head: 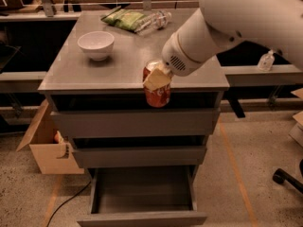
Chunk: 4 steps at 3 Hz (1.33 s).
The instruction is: Place coke can into bottom drawer
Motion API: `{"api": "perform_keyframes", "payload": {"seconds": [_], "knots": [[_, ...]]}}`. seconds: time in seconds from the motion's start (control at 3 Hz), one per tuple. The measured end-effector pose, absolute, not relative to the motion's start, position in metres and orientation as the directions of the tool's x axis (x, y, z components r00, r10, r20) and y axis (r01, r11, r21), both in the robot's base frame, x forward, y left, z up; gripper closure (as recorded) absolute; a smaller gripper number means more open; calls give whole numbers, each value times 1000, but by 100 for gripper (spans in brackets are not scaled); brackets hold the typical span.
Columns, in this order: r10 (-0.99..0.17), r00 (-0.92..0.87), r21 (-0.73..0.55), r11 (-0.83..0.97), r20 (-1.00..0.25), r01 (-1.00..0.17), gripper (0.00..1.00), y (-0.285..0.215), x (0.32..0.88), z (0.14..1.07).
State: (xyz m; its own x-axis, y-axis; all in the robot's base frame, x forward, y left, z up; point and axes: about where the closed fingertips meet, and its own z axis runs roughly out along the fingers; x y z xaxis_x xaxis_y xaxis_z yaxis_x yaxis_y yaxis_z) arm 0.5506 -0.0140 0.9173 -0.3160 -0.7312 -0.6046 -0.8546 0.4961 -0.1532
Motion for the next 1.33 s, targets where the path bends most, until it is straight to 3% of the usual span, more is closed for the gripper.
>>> {"api": "perform_keyframes", "payload": {"seconds": [0.67, 1.33], "knots": [[-725, -356, -167, 541, -590, -824, 100, -28, 490, 820], [-721, -377, -150, 550, -582, -821, 100, -24, 496, 789]]}}
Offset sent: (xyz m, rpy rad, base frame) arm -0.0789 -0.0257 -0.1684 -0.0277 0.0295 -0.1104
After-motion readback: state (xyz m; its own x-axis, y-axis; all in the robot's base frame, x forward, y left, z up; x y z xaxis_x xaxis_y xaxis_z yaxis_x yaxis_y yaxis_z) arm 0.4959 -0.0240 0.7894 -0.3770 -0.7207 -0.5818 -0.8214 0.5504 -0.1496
